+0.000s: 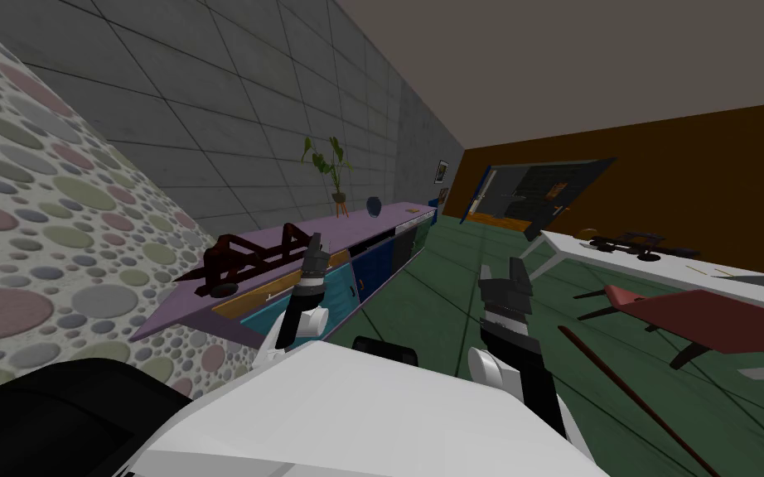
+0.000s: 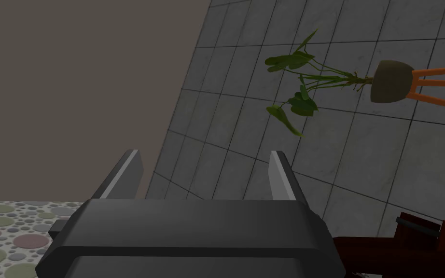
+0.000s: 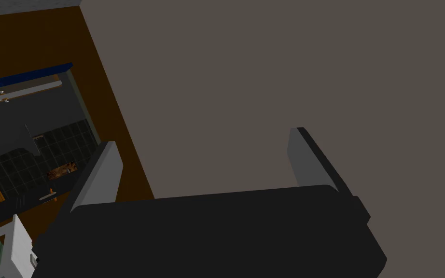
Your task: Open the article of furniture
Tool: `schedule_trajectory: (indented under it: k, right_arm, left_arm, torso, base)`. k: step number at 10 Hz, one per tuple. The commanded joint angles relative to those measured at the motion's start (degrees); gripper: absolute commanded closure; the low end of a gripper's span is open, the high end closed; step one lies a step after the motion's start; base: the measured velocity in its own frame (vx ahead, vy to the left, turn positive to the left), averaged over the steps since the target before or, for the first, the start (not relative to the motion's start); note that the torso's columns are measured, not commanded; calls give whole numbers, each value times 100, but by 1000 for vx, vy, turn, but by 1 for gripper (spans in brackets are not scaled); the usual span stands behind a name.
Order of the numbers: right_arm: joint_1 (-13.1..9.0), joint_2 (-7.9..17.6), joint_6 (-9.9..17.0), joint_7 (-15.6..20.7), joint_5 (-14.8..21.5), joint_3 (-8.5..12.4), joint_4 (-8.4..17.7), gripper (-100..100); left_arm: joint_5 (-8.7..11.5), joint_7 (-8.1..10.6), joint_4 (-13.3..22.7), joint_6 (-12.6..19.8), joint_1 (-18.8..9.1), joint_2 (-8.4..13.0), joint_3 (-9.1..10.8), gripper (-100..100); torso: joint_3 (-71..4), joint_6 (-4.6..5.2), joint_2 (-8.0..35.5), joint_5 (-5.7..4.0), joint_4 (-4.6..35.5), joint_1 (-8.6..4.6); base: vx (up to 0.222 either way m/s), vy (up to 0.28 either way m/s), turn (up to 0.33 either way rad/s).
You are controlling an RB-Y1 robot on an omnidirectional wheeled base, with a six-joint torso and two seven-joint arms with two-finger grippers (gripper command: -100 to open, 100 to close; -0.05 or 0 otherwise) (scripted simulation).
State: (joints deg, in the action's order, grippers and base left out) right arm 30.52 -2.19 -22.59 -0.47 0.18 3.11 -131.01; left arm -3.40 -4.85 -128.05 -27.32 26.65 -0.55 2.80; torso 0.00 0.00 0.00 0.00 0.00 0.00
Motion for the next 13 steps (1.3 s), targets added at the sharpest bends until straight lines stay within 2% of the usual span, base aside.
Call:
schedule_trajectory:
  k: [1, 9, 10, 11, 13]
  right_arm:
    - [0, 0, 0, 0, 0, 0, 0, 0]
    - [0, 0, -1, 0, 0, 0, -2, 0]
    - [0, 0, -1, 0, 0, 0, -2, 0]
    - [1, 0, 0, 0, 0, 0, 0, 0]
    - [1, 0, 0, 0, 0, 0, 1, 0]
  left_arm:
    - [0, 0, 0, 0, 0, 0, 0, 0]
    - [0, 0, -2, -1, 0, 0, 0, 0]
    - [31, 5, -15, 62, 7, 241, 31, -100]
    - [62, 9, -29, 124, 14, 396, 61, -100]
    - [148, 22, -71, 294, 34, 660, 146, -100]
  torso:
    - [-467, 0, 232, 0, 235, 0]
    - [-7073, 0, 3539, 0, 3537, 0]
    - [-7919, 0, 3962, 0, 3960, 0]
    - [-8317, -1, 4149, 0, 4148, -2]
    - [-8458, 0, 4212, -2, 4218, -7]
  base:
    - [0, 0, 0]
    - [0, 0, 0]
    - [27, -14, 34]
    - [50, -31, 51]
    - [64, -43, 60]
